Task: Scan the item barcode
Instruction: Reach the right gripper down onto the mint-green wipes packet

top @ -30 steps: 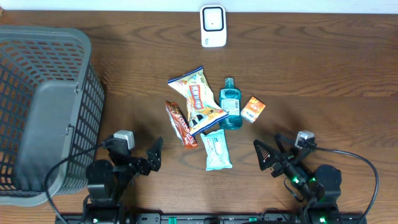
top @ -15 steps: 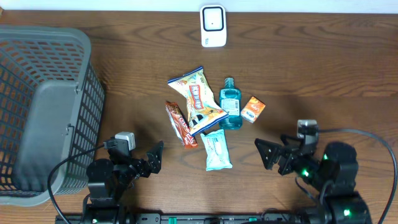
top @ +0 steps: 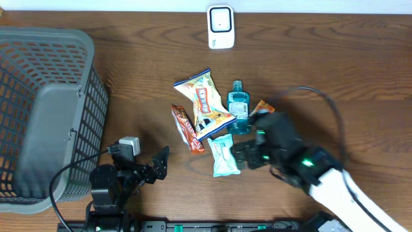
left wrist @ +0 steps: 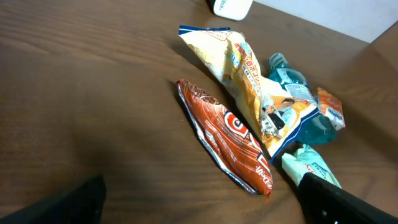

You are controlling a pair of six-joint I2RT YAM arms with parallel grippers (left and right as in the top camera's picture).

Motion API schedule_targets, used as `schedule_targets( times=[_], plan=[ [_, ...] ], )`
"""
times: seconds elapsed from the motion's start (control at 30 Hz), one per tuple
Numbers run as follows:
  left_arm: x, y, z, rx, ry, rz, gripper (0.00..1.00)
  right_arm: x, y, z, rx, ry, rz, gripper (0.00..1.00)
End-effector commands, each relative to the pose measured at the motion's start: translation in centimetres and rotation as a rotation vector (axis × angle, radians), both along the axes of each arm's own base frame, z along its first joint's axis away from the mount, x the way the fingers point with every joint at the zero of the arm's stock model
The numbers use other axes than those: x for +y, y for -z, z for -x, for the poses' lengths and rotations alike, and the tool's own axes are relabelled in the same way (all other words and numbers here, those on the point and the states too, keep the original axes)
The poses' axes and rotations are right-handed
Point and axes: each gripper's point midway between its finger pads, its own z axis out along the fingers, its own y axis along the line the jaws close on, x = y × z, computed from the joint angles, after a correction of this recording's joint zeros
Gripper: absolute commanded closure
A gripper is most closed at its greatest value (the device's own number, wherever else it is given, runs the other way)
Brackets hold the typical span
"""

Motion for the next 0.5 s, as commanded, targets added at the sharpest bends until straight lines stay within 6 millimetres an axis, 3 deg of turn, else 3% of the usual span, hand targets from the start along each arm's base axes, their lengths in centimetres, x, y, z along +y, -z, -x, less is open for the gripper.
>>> schedule_targets(
  times=[0.0,0.13,0.27,0.37,0.47],
  plan=[
    [-0.2,1.3,0.5,0.049,0.009,0.012,0.01,-0.1,1.4,-1.3,-0.013,0.103,0.149,0.01],
    [-0.2,1.3,0.5,0.049,0.009,0.012,0.01,-0.1,4.5,-1.1,0.076,0.208,0.285,0.01],
    [-0.2,1.3,0.5,0.049,0.009,0.012,0.01,0.3,6.2,-0.8,0.145,0.197,0.373,0.01],
    [-0.2,1.3,0.5,0.049,0.009,0.012,0.01,0.6,5.8,-0.7,0.179,0.184,0.42,0.01],
    [-0.2,1.3,0.5,0.049,0.009,0.012,0.02,1.3,2.6,-1.1,0.183,0.177,0.426,0.01]
  ],
)
